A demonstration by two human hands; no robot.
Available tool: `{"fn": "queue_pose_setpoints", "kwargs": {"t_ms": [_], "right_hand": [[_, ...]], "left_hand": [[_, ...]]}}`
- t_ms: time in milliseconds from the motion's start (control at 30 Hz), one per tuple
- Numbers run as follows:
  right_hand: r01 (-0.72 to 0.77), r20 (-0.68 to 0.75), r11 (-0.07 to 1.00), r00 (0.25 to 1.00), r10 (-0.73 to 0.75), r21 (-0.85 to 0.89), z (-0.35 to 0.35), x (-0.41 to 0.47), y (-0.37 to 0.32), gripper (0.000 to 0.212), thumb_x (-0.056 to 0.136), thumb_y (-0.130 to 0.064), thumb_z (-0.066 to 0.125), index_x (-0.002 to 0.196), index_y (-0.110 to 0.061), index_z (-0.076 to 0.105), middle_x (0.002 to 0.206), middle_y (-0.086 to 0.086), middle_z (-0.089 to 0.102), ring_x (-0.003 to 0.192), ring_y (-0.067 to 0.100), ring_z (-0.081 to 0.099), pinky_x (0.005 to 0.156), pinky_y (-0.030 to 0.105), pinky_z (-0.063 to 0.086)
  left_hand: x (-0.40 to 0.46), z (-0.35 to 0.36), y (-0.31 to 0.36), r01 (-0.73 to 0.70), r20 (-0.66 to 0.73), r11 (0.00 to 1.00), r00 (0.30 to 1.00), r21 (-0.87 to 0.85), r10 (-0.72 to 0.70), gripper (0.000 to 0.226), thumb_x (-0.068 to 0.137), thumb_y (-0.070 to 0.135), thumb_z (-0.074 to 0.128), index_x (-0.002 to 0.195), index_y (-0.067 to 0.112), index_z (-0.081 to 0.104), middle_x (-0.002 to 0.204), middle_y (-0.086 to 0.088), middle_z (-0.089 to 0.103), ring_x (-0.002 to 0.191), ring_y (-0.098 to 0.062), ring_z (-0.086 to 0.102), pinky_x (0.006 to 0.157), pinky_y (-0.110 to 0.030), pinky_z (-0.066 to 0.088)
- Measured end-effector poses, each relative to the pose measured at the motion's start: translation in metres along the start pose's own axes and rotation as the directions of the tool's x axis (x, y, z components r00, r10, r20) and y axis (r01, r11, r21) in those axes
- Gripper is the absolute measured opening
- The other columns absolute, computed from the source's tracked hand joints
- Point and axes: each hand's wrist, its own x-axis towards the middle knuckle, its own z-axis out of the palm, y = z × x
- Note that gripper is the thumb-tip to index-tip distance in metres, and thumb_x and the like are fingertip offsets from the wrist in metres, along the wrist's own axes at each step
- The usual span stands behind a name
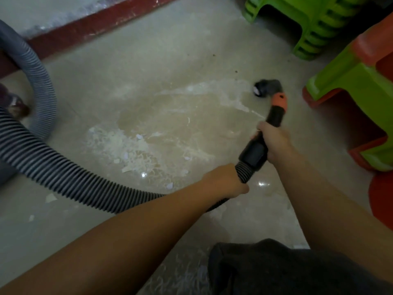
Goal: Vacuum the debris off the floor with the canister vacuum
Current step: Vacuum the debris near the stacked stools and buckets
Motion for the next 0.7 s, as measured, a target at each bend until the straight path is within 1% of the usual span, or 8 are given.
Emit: {"fn": "queue_pose_setpoints", "kwargs": {"t_ms": [100, 167, 267, 333, 433, 567, 633, 700], "right_hand": [[0.066, 0.217, 0.992, 0.975, -0.041, -0.11, 0.028, -0.009, 0.005, 0.011, 0.081, -0.002, 0.061, 0.086, -0.005, 0.051, 0.06, 0.009, 0.054, 0.042, 0.018, 0.054, 0.05, 0.029, 0.05], [0.093, 0.266, 0.986, 0.963, -0.053, -0.14, 0.03, -0.012, 0.006, 0.01, 0.081, -0.002, 0.061, 0.084, -0.006, 0.052, 0.059, 0.009, 0.055, 0.042, 0.019, 0.053, 0.052, 0.03, 0.051], [0.066, 0.1, 0.996, 0.993, -0.059, -0.063, 0.008, -0.002, 0.002, 0.01, 0.081, -0.004, 0.062, 0.079, -0.007, 0.053, 0.055, 0.007, 0.055, 0.039, 0.016, 0.053, 0.05, 0.029, 0.05], [0.01, -0.028, 1.0, 1.0, -0.01, 0.021, -0.009, 0.008, -0.001, 0.011, 0.08, -0.008, 0.064, 0.084, -0.006, 0.054, 0.057, 0.007, 0.057, 0.042, 0.017, 0.055, 0.052, 0.031, 0.052], [0.016, -0.025, 1.0, 1.0, -0.016, 0.001, -0.006, 0.01, -0.005, 0.013, 0.081, -0.006, 0.063, 0.086, -0.006, 0.051, 0.06, 0.007, 0.055, 0.042, 0.016, 0.055, 0.05, 0.029, 0.051], [0.152, 0.202, 0.962, 0.974, -0.106, -0.228, 0.054, -0.024, -0.002, 0.012, 0.08, -0.003, 0.062, 0.075, -0.007, 0.052, 0.052, 0.006, 0.056, 0.038, 0.016, 0.054, 0.045, 0.025, 0.048], [0.222, 0.373, 0.922, 0.923, -0.094, -0.317, 0.082, -0.053, 0.012, 0.014, 0.081, -0.004, 0.062, 0.075, -0.01, 0.051, 0.057, 0.008, 0.057, 0.047, 0.021, 0.056, 0.054, 0.032, 0.05], [0.252, 0.501, 0.899, 0.864, -0.042, -0.359, 0.093, -0.075, 0.024, 0.014, 0.083, -0.005, 0.062, 0.081, -0.011, 0.05, 0.058, 0.007, 0.057, 0.047, 0.02, 0.057, 0.054, 0.032, 0.051]], "left_hand": [[-0.011, 0.001, -0.016, 0.044, -0.018, 0.998, 0.999, -0.036, -0.045, 0.022, 0.086, 0.029, 0.062, 0.09, 0.015, 0.045, 0.076, -0.001, 0.047, 0.072, -0.02, 0.053, 0.064, -0.027, 0.042], [-0.016, 0.001, -0.017, 0.038, -0.008, 0.998, 0.999, -0.045, -0.039, 0.022, 0.086, 0.028, 0.062, 0.088, 0.017, 0.044, 0.077, 0.0, 0.047, 0.075, -0.021, 0.053, 0.062, -0.027, 0.04], [-0.01, -0.003, -0.003, 0.003, -0.013, 1.0, 1.0, -0.023, -0.004, 0.023, 0.085, 0.028, 0.063, 0.093, 0.016, 0.045, 0.078, 0.0, 0.047, 0.076, -0.021, 0.053, 0.062, -0.027, 0.04], [-0.002, -0.006, 0.007, -0.018, -0.003, 1.0, 1.0, -0.004, 0.018, 0.024, 0.085, 0.029, 0.063, 0.093, 0.015, 0.046, 0.075, 0.0, 0.048, 0.073, -0.021, 0.053, 0.06, -0.027, 0.04], [0.003, -0.005, 0.009, -0.004, 0.013, 0.999, 1.0, -0.049, 0.005, 0.022, 0.085, 0.028, 0.064, 0.088, 0.014, 0.047, 0.074, -0.002, 0.048, 0.072, -0.022, 0.053, 0.062, -0.028, 0.042], [-0.027, -0.006, -0.023, 0.08, -0.066, 0.983, 0.994, -0.166, -0.092, 0.029, 0.084, 0.02, 0.063, 0.069, 0.017, 0.039, 0.068, -0.001, 0.044, 0.058, -0.016, 0.045, 0.052, -0.024, 0.035], [-0.052, -0.006, -0.047, 0.12, -0.071, 0.977, 0.988, -0.179, -0.135, 0.028, 0.083, 0.018, 0.062, 0.069, 0.018, 0.038, 0.069, 0.0, 0.044, 0.059, -0.012, 0.045, 0.053, -0.023, 0.037], [-0.074, -0.003, -0.061, 0.134, -0.051, 0.98, 0.988, -0.149, -0.143, 0.028, 0.084, 0.018, 0.062, 0.072, 0.022, 0.037, 0.073, 0.002, 0.044, 0.065, -0.011, 0.047, 0.058, -0.022, 0.039]]}}
